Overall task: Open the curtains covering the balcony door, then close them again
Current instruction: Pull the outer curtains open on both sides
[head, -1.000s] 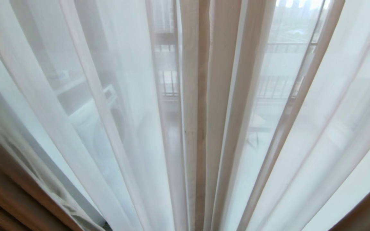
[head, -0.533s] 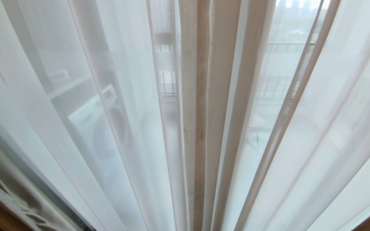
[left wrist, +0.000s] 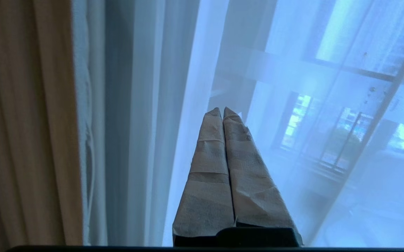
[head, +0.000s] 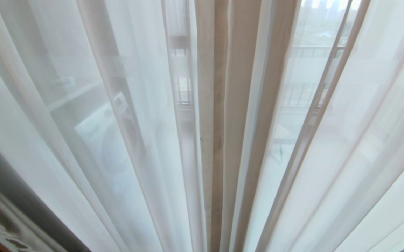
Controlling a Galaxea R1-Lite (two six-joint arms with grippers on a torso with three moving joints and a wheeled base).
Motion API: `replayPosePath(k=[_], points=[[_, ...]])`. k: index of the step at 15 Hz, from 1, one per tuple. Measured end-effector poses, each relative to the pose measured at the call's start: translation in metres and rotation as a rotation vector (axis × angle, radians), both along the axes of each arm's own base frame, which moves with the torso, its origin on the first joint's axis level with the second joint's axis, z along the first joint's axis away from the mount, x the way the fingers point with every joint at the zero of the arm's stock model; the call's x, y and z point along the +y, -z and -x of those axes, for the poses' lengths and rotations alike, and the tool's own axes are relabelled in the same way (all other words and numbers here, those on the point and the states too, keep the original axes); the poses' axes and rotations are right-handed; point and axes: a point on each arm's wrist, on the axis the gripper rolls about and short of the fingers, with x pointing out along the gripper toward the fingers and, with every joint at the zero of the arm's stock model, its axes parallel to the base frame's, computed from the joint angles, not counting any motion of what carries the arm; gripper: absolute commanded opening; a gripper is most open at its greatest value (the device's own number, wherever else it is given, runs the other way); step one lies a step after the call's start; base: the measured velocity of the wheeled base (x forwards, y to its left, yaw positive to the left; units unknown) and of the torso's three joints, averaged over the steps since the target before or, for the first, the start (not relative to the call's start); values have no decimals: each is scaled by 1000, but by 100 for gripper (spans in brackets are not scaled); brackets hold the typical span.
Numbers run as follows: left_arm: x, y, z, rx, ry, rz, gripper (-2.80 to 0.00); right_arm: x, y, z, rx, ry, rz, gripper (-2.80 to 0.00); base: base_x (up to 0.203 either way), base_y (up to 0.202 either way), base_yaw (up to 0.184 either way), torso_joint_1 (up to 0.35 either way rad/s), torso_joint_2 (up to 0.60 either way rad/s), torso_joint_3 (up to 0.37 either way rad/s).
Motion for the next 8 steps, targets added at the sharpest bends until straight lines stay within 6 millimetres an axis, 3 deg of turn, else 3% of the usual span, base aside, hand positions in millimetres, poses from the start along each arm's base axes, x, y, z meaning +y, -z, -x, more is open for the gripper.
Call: replayPosePath(k=[8], points=[[-9, 17, 4, 44, 70, 26, -280, 0, 0, 0, -1, 0, 0, -280, 0, 0, 0, 0, 0, 0]])
